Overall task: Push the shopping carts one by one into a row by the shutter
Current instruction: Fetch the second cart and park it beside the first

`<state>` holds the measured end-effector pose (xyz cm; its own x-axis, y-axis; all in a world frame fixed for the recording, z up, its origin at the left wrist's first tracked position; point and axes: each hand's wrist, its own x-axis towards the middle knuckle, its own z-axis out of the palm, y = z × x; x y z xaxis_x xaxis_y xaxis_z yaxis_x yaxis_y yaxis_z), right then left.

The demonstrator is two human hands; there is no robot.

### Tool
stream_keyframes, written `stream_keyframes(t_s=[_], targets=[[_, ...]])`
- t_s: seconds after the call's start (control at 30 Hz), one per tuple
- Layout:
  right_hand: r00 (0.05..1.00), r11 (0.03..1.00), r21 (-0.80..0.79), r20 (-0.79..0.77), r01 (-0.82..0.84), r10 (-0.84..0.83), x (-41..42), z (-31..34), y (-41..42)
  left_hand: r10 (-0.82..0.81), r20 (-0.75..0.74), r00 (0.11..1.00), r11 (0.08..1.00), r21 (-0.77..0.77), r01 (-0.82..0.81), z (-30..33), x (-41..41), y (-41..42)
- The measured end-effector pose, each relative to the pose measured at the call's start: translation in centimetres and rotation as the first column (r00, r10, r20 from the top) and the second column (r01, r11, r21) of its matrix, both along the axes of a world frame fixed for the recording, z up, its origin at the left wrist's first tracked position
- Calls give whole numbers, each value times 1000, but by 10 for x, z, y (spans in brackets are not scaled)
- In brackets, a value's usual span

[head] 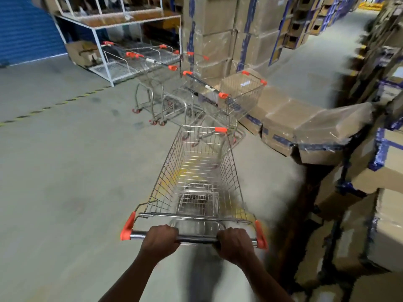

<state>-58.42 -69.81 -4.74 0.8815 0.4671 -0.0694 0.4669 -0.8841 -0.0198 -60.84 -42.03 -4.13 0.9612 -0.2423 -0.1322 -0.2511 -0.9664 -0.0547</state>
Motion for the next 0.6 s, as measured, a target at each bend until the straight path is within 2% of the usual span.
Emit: stream_keyframes(t_s=[0.23,0.37,0.43,0.5,0.6], targets=[[978,978,-8,-21,-208,208,-3,3,31,237,-65,969,971,-4,-238,12,-74,13],[955,959,1,-91,-285,284,7,6,51,359,-69,931,933,-12,-360,14,-104,15],[936,938,-43,-102,-343,338,8,13,68,423,-84,902,905,-17,-425,13,-116,16],[912,914,-124,-201,-386,358,14,21,86,485,-106,868,872,-27,-490,13,-124,18],[865,865,-163,-272,-474,422,25,31,109,572,-147,807,815,-17,-580,13,-128,22]])
